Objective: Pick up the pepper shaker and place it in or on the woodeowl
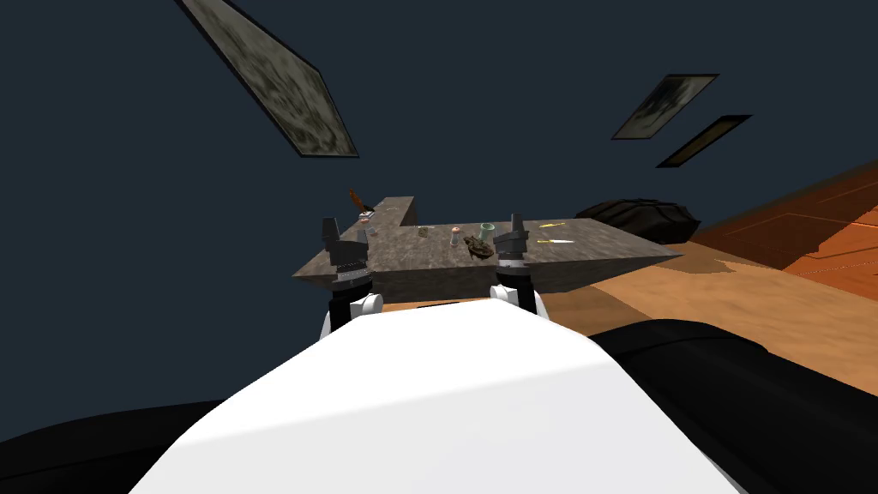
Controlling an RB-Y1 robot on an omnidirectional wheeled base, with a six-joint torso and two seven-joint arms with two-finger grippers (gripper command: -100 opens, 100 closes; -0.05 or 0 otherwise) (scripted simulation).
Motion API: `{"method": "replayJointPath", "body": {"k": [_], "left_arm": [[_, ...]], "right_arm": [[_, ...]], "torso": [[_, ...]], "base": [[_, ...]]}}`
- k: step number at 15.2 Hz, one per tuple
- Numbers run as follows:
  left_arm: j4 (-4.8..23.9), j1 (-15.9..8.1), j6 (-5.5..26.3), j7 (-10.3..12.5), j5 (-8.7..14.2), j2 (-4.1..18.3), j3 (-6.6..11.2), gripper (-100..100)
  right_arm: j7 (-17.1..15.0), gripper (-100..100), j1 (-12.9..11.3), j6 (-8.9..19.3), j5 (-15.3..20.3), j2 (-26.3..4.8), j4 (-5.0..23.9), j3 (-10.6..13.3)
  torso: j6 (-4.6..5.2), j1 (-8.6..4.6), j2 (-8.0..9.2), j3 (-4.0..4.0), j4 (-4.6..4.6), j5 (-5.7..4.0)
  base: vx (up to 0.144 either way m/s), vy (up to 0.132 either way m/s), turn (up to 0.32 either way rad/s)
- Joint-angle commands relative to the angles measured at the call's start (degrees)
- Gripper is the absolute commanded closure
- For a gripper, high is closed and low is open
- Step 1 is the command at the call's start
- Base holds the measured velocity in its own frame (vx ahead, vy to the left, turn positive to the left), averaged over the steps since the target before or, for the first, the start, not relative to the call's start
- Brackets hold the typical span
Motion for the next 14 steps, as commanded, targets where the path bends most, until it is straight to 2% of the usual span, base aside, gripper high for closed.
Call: {"method": "replayJointPath", "body": {"k": [1,6,12,13,14], "left_arm": [[0.0,0.0,0.0,0.0,0.0,0.0,0.0,0],[0.0,0.0,0.0,0.0,0.0,0.0,-0.01,0],[0.0,0.0,0.0,0.0,0.0,0.0,-0.01,0],[0.0,0.0,0.0,0.0,0.0,0.0,-0.01,0],[0.0,0.0,0.0,0.0,0.0,0.0,-0.01,0]], "right_arm": [[0.3,-100,-0.2,0.2,0.3,-1.6,0.5,-0.1],[2.8,-100,-1.8,1.5,2.4,-6.4,4.4,-1.1],[8.1,-100,-5.2,4.3,6.8,-10.1,12.3,-3.1],[8.1,-100,-5.2,4.3,6.8,-10.1,12.3,-3.1],[9.1,-100,-5.8,4.9,7.7,-10.7,13.9,-3.5]], "torso": [[0.0,0.0,0.0,0.0,0.0,0.0],[-0.01,0.15,-0.03,-0.02,-0.01,0.03],[-0.03,0.36,-0.09,-0.06,-0.02,0.08],[-0.03,0.37,-0.11,-0.06,-0.03,0.08],[-0.02,0.34,-0.11,-0.07,-0.03,0.07]], "base": [[0.002,0.006,0.013],[0.006,0.037,0.044],[0.016,0.079,0.082],[0.023,0.074,0.065],[0.022,0.064,0.048]]}}
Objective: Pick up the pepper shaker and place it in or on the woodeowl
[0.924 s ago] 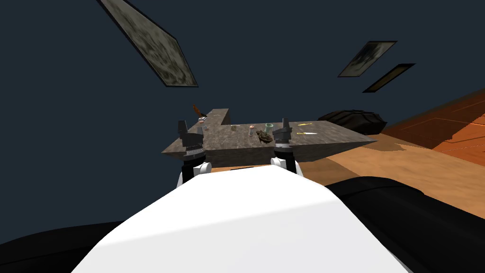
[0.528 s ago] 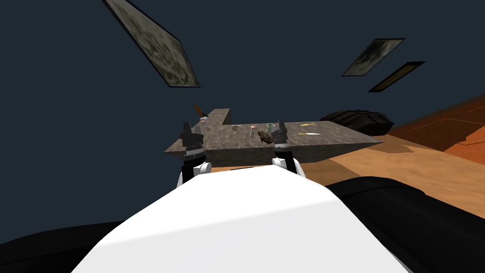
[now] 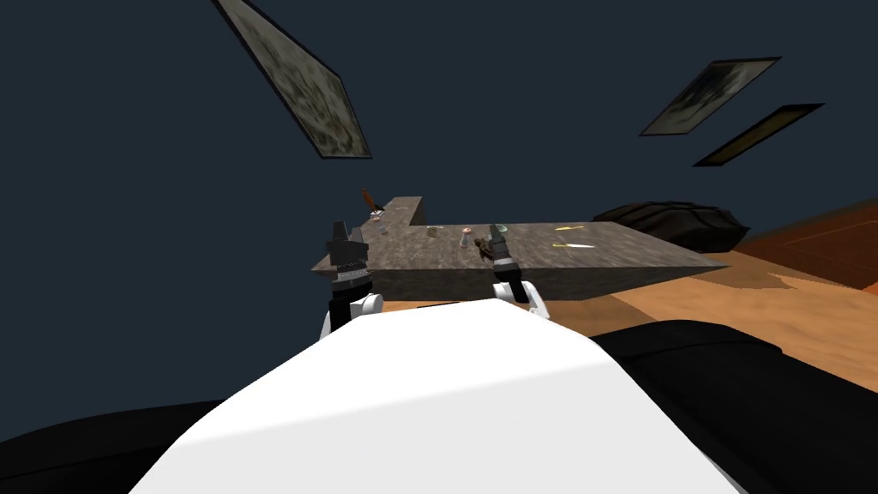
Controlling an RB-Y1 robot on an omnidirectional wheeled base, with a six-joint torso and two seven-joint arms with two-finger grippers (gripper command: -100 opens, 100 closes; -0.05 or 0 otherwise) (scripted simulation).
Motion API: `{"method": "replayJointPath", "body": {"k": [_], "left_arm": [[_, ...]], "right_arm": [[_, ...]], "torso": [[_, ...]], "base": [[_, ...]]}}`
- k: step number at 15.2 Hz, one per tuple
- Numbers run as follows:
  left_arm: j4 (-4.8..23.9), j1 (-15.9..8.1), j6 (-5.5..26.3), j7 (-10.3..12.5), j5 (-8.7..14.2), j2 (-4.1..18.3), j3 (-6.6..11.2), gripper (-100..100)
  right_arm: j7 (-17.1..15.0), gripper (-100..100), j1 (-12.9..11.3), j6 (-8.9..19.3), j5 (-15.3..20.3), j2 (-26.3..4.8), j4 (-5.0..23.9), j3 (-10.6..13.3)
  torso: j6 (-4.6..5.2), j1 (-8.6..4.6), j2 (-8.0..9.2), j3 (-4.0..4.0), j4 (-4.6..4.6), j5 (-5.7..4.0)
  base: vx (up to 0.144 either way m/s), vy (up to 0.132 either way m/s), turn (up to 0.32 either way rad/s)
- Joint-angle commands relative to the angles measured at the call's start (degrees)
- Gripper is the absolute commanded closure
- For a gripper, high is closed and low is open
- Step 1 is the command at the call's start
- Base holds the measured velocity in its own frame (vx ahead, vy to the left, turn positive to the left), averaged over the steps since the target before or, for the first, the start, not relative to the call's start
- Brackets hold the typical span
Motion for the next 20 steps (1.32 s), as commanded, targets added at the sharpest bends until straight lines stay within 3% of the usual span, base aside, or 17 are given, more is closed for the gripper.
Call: {"method": "replayJointPath", "body": {"k": [1,2,6,7,17,20], "left_arm": [[0.0,0.0,0.0,0.0,0.0,0.0,0.0,0],[0.0,0.0,0.0,0.0,0.0,0.0,0.0,0],[0.0,0.0,0.0,0.0,0.0,0.0,0.0,0],[0.0,0.0,0.0,0.0,0.0,0.0,0.0,0],[0.0,0.0,0.0,0.0,0.0,0.0,0.0,0],[0.0,0.0,0.0,0.0,0.0,0.0,0.0,0]], "right_arm": [[2.1,-100,-1.0,0.9,1.6,-1.1,2.9,-0.8],[2.1,-100,-1.0,0.9,1.6,-1.1,2.9,-0.8],[5.5,-100,-3.2,2.7,4.6,-2.6,8.1,-2.1],[5.5,-100,-3.2,2.7,4.6,-2.6,8.1,-2.1],[12.9,-100,-8.0,6.7,10.8,-6.0,19.7,-5.0],[14.2,-100,-8.8,7.4,11.9,-6.7,21.7,-5.5]], "torso": [[0.0,0.0,0.0,0.0,0.0,0.0],[-0.01,0.02,0.01,0.0,0.0,0.0],[0.0,-0.01,0.01,0.01,0.0,0.0],[0.0,-0.01,0.02,0.01,0.0,0.0],[0.01,-0.05,0.04,0.02,0.01,-0.01],[0.0,-0.06,0.03,0.02,0.01,-0.01]], "base": [[0.017,0.078,0.086],[0.012,0.071,0.061],[0.018,0.069,0.071],[0.013,0.059,0.046],[0.018,0.062,0.066],[0.019,0.055,0.053]]}}
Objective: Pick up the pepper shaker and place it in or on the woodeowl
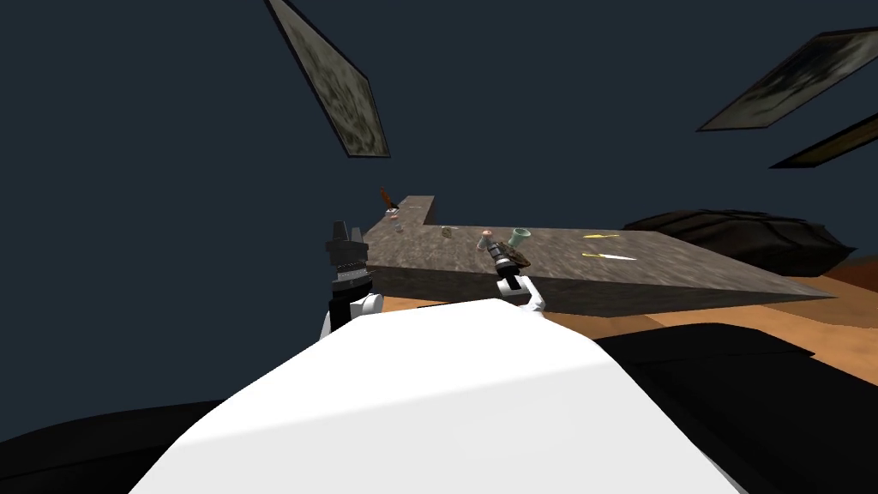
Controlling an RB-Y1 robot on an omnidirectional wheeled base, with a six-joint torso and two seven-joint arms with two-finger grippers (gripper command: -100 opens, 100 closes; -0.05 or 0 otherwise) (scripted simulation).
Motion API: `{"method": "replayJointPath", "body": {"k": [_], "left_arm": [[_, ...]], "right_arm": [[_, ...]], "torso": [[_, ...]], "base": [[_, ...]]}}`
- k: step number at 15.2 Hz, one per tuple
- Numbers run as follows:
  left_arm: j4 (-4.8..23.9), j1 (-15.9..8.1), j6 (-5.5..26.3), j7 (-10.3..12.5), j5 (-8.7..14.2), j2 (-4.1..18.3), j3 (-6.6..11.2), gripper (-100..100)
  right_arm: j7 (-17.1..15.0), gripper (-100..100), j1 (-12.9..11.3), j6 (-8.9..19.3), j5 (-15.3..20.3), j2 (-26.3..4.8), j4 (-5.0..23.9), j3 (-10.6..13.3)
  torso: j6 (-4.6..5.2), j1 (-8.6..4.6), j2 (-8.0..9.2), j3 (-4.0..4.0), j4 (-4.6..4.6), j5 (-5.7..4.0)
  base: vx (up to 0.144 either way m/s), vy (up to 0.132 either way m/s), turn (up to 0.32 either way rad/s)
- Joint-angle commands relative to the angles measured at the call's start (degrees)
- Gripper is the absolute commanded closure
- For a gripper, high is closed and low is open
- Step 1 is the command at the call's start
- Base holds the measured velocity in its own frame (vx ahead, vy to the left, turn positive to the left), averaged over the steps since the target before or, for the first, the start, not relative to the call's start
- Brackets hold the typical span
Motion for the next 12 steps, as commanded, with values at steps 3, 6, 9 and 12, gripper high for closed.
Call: {"method": "replayJointPath", "body": {"k": [3,6,9,12], "left_arm": [[0.0,0.0,0.0,0.0,0.0,0.0,0.0,0],[0.0,0.0,0.0,0.0,0.0,0.0,0.0,0],[0.0,0.0,0.0,0.0,0.0,0.0,0.0,0],[0.0,0.0,0.0,0.0,0.0,0.0,0.0,0]], "right_arm": [[3.0,-100,-2.3,1.5,2.5,-1.8,5.2,-1.3],[4.3,-100,-3.1,2.1,3.5,-2.5,7.5,-1.8],[6.7,-100,-4.7,3.5,5.5,-4.0,11.3,-2.7],[8.9,-100,-6.2,4.7,7.4,-5.5,14.7,-3.5]], "torso": [[0.0,0.01,0.0,0.0,0.0,0.0],[0.0,0.01,-0.01,-0.01,0.0,0.0],[0.0,-0.02,0.0,0.0,0.0,-0.01],[0.0,0.0,0.01,0.01,0.0,0.0]], "base": [[0.019,0.063,0.066],[0.021,0.057,0.052],[0.019,0.051,0.063],[0.017,0.064,0.072]]}}
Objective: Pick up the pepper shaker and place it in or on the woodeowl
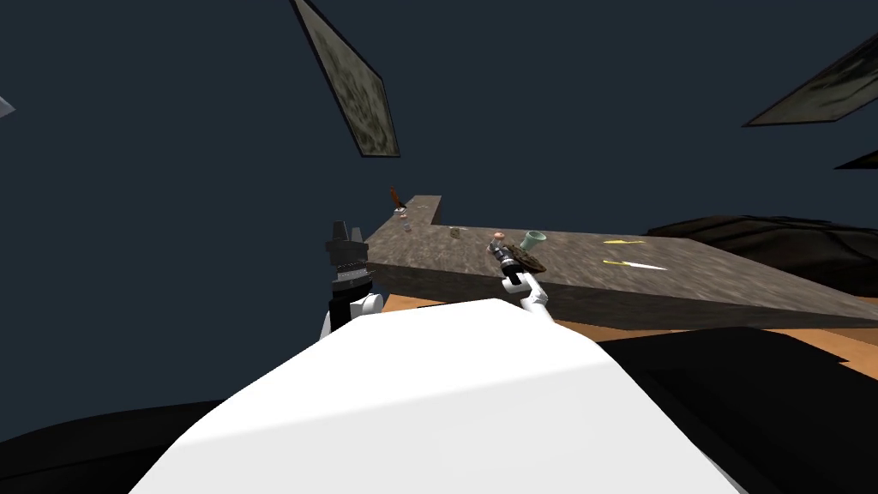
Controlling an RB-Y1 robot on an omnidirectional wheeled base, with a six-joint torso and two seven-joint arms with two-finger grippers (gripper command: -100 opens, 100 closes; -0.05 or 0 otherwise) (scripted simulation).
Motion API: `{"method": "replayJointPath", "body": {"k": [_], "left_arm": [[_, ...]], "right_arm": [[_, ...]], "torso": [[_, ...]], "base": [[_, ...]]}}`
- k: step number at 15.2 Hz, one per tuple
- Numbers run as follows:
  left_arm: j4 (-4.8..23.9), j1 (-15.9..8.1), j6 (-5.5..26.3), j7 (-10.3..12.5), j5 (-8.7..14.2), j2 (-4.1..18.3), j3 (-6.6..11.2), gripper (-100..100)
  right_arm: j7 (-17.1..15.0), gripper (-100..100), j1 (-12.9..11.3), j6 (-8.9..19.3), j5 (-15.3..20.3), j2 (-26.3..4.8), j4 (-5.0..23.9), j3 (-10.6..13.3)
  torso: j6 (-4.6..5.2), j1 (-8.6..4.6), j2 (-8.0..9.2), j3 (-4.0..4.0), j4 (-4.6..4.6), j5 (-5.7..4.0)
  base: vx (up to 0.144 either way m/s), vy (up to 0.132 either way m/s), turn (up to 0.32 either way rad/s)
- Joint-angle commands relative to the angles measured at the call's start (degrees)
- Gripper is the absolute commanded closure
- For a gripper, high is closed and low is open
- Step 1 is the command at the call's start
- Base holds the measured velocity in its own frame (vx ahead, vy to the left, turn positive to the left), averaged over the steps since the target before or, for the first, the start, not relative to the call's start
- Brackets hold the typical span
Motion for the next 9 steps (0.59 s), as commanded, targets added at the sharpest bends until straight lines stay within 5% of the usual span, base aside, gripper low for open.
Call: {"method": "replayJointPath", "body": {"k": [1,9], "left_arm": [[0.0,0.0,0.0,0.0,0.0,0.0,0.0,0],[0.0,0.0,0.0,0.0,0.0,0.0,0.0,0]], "right_arm": [[2.2,-100,-1.4,1.7,1.8,-1.8,2.9,-0.6],[6.4,-100,-4.1,4.1,5.3,-5.2,10.1,-2.2]], "torso": [[0.0,0.0,0.0,0.0,0.0,0.0],[0.01,-0.16,0.07,0.04,0.02,-0.03]], "base": [[0.031,0.099,0.112],[0.014,0.047,0.038]]}}
